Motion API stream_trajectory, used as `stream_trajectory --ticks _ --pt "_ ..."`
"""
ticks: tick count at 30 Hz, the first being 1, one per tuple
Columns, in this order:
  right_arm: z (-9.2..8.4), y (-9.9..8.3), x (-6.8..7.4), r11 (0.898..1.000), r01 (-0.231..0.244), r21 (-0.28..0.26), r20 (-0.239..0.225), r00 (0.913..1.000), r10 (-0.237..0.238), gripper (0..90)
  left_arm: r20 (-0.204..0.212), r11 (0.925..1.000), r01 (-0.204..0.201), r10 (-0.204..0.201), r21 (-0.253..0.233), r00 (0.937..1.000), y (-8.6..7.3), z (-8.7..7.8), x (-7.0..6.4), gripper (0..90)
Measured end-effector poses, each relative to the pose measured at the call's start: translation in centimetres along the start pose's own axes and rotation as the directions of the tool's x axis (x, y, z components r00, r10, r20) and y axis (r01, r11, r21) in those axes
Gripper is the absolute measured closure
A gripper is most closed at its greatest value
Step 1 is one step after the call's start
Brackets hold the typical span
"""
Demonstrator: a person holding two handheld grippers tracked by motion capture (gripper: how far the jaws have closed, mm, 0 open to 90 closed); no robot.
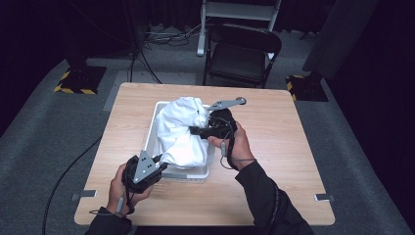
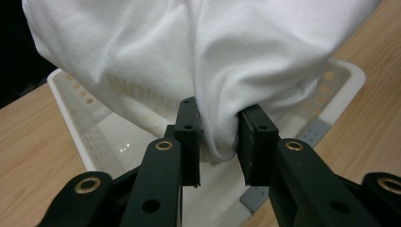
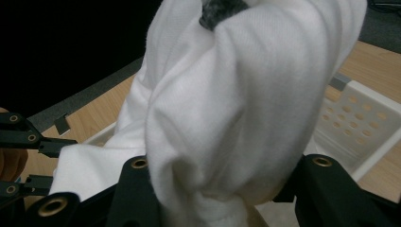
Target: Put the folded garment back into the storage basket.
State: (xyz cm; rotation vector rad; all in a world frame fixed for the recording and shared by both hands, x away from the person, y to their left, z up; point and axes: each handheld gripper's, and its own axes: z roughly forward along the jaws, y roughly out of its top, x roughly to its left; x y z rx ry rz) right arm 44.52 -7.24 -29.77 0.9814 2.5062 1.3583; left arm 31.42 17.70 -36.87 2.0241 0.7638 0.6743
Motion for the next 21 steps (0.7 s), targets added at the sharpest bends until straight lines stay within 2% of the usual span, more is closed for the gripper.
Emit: stream_trajectory --ticks 12,21 --pt "2.7 -0.5 -0.4 0.999 -0.008 0.039 -0.007 0.9999 0.008 57.2 -0.009 0.9988 0.033 -0.032 0.037 0.9994 -1.4 0.5 0.9 71.9" --pt "3.8 -1.3 -1.0 0.998 -0.021 0.051 -0.021 0.9995 0.022 57.1 -0.008 0.9972 0.043 -0.043 0.061 0.999 -1.9 1.0 1.0 71.8"
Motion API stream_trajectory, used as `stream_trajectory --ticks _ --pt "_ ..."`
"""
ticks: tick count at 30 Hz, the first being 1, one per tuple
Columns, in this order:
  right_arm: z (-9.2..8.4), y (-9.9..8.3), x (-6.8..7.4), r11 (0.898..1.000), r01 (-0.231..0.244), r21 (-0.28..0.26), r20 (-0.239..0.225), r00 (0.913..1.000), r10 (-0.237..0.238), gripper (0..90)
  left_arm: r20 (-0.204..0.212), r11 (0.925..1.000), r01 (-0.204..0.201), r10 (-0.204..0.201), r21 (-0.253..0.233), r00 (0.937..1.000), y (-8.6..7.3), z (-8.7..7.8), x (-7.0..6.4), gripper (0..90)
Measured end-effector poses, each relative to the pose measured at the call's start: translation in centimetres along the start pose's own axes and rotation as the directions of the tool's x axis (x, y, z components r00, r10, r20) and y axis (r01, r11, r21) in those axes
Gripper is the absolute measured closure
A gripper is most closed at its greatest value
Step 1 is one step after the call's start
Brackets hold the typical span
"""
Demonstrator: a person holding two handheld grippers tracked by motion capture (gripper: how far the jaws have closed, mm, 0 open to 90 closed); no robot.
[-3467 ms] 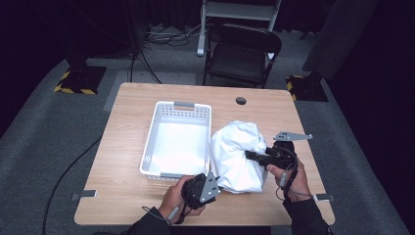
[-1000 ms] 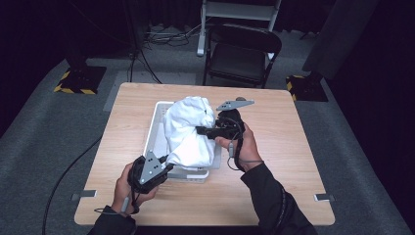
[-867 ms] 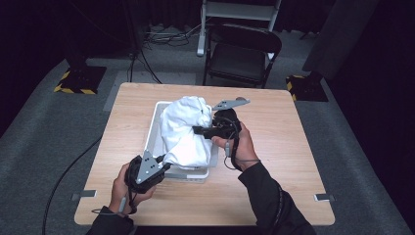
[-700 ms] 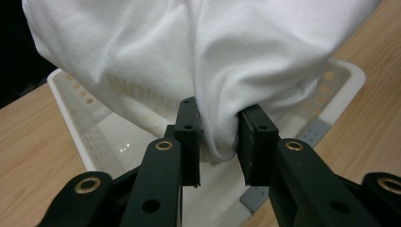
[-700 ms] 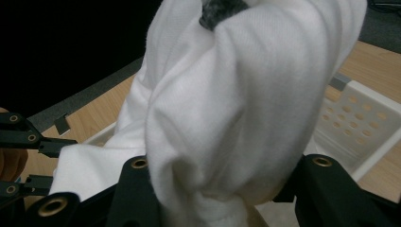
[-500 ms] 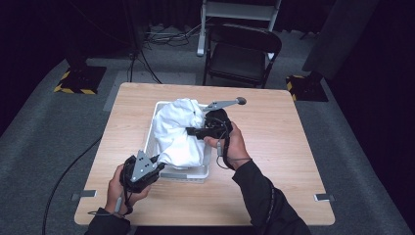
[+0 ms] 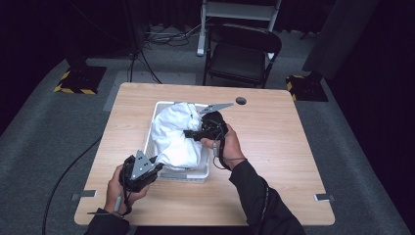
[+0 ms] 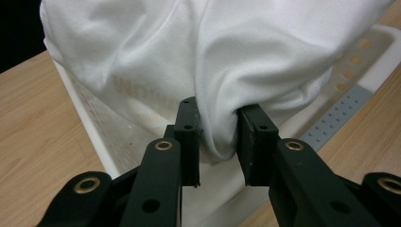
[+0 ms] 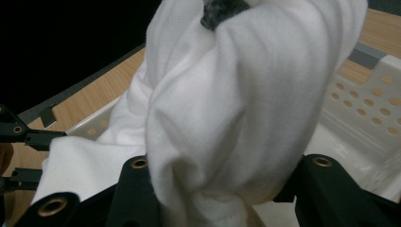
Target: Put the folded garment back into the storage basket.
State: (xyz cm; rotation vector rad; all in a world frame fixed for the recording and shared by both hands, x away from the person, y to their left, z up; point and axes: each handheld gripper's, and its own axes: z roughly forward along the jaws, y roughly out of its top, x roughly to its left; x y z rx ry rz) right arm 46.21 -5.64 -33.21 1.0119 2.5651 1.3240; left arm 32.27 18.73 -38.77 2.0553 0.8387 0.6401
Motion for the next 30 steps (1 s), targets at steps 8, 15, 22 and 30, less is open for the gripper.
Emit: stream_trajectory --ticks 8,15,22,30 --pt "0.8 -0.4 -0.4 1.0 0.001 0.004 -0.007 1.0 -0.001 57.1 -0.003 0.9998 0.005 -0.005 0.021 1.0 -0.3 0.4 0.0 71.8" --pt "1.5 -0.8 -0.8 1.0 -0.007 0.013 -0.011 0.9999 0.007 56.9 -0.006 0.999 0.001 0.0 0.044 1.0 -0.5 0.8 0.0 71.5" --pt "1.9 -1.1 -1.3 1.0 -0.016 0.022 -0.017 0.9997 0.016 56.6 -0.002 0.9983 -0.004 0.004 0.058 1.0 -0.5 1.1 0.0 71.3" --pt "2.3 -1.4 -1.6 0.999 -0.032 0.031 -0.012 0.9994 0.033 56.1 -0.003 0.9979 0.006 -0.006 0.064 1.0 -0.5 1.3 0.0 71.2"
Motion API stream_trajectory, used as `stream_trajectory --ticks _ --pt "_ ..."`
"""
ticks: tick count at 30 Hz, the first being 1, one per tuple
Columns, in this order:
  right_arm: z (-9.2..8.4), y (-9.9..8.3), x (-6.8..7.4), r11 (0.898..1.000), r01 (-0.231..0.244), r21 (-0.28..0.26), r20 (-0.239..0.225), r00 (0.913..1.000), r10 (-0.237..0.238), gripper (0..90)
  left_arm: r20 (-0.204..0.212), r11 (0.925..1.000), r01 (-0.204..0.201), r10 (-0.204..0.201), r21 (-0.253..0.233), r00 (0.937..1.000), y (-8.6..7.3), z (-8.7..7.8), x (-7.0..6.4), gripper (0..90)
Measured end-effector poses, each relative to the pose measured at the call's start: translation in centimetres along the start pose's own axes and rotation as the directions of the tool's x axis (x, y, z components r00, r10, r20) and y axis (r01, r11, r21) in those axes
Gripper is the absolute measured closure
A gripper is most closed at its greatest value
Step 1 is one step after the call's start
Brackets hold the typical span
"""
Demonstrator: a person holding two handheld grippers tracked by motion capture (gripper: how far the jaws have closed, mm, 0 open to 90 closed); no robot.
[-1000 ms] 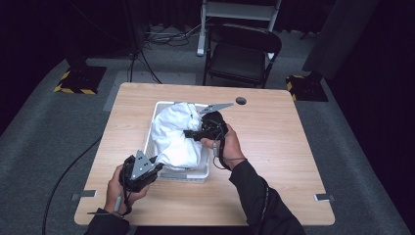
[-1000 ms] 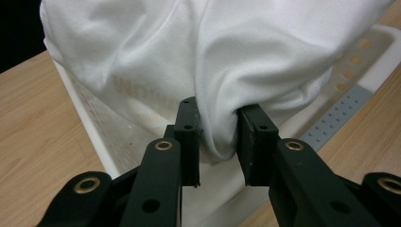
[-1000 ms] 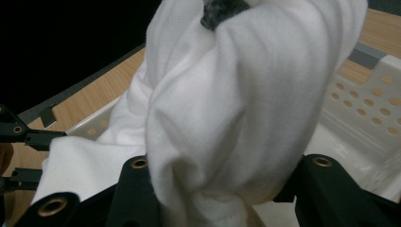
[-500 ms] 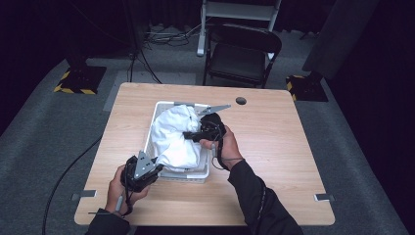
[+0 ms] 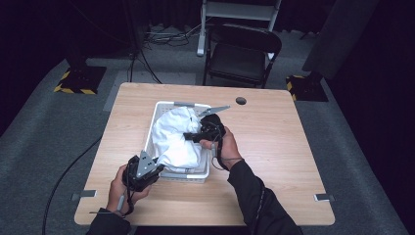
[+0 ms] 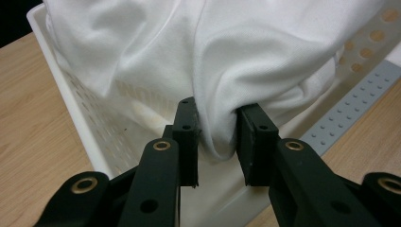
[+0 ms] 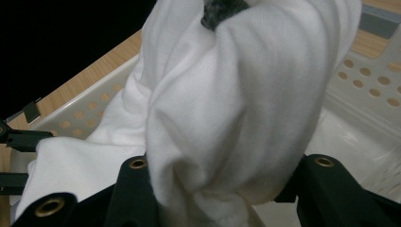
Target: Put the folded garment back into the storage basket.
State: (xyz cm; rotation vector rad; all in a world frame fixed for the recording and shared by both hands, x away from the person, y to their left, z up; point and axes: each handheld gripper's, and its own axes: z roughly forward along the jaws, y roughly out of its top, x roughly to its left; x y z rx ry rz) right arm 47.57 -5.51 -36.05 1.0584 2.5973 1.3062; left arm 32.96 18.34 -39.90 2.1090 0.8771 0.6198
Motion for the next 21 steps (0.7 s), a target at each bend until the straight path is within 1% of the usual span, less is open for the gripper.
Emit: stream_trajectory --ticks 7,9,11,18,21 --pt "0.6 -0.2 -0.4 1.0 -0.025 0.019 0.008 0.9997 0.024 55.3 0.001 1.0 0.005 -0.005 0.005 1.0 0.0 0.1 0.1 71.1" --pt "0.8 -0.3 -0.5 0.999 -0.025 0.028 0.015 0.9996 0.025 54.9 0.002 1.0 0.007 -0.007 0.005 1.0 0.0 0.1 0.1 71.1" --pt "0.9 -0.4 -0.6 0.999 -0.037 0.037 0.019 0.9992 0.036 54.6 0.002 1.0 0.007 -0.007 0.006 1.0 0.0 0.2 0.1 71.0" --pt "1.4 -0.5 -0.6 0.997 -0.029 0.067 0.051 0.9984 0.025 52.2 0.002 0.9999 0.008 -0.008 0.009 1.0 0.0 0.1 0.2 70.3" --pt "1.7 -0.6 -0.4 0.996 -0.007 0.09 0.075 0.9971 0.0 50.1 0.001 0.9999 0.01 -0.01 0.011 1.0 0.0 0.1 0.2 70.3"
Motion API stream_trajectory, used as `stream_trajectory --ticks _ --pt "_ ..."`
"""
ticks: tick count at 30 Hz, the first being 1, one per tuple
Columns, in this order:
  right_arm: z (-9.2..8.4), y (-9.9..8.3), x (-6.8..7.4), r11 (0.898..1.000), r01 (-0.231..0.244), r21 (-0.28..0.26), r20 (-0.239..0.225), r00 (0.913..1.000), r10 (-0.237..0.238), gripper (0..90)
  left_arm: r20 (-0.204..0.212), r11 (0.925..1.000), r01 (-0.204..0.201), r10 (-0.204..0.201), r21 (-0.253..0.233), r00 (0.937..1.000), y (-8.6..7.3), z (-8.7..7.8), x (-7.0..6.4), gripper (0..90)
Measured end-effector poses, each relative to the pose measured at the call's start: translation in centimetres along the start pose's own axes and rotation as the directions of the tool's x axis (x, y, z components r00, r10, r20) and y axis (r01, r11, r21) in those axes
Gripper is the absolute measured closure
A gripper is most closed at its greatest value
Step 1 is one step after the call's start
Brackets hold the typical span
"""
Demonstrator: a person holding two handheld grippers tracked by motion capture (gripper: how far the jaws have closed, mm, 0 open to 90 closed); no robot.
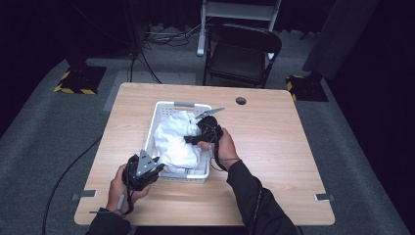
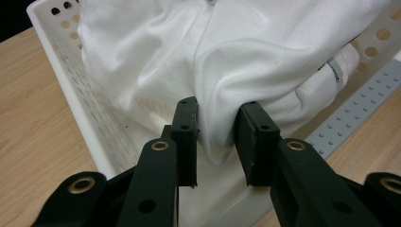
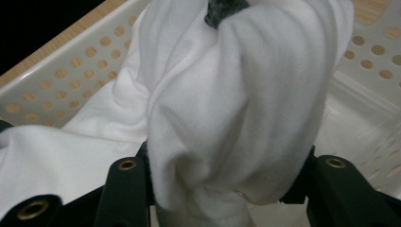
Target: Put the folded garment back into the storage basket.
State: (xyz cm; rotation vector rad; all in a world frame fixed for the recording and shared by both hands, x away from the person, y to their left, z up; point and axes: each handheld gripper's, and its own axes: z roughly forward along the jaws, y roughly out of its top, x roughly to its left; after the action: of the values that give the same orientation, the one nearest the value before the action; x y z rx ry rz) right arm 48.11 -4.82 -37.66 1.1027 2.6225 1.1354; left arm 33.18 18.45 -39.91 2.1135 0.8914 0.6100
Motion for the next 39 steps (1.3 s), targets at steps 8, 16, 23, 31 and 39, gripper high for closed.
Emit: stream_trajectory --ticks 8,16,23,31,39 --pt "0.6 -0.1 0.2 0.999 0.024 0.043 0.076 0.9967 -0.028 41.6 0.005 1.0 0.002 -0.002 -0.002 1.0 0.0 -0.1 0.0 69.8" --pt "1.2 -0.3 0.4 0.995 0.061 0.083 0.155 0.9851 -0.074 28.1 0.006 0.9999 0.015 -0.015 0.003 0.9999 0.1 0.0 0.1 68.3" --pt "1.4 -0.2 0.7 0.99 0.099 0.1 0.195 0.9738 -0.117 18.7 0.01 0.9995 0.031 -0.031 -0.001 0.9995 0.1 0.0 0.3 66.3" --pt "1.5 -0.3 1.1 0.985 0.137 0.1 0.186 0.9705 -0.154 9.0 0.035 0.9953 0.085 -0.084 -0.046 0.9959 0.3 -0.8 0.9 62.1" --pt "1.4 -0.4 1.0 0.987 0.135 0.084 0.173 0.9739 -0.147 6.5 0.06 0.9953 0.084 -0.081 -0.047 0.9949 0.6 -1.0 0.6 57.6"
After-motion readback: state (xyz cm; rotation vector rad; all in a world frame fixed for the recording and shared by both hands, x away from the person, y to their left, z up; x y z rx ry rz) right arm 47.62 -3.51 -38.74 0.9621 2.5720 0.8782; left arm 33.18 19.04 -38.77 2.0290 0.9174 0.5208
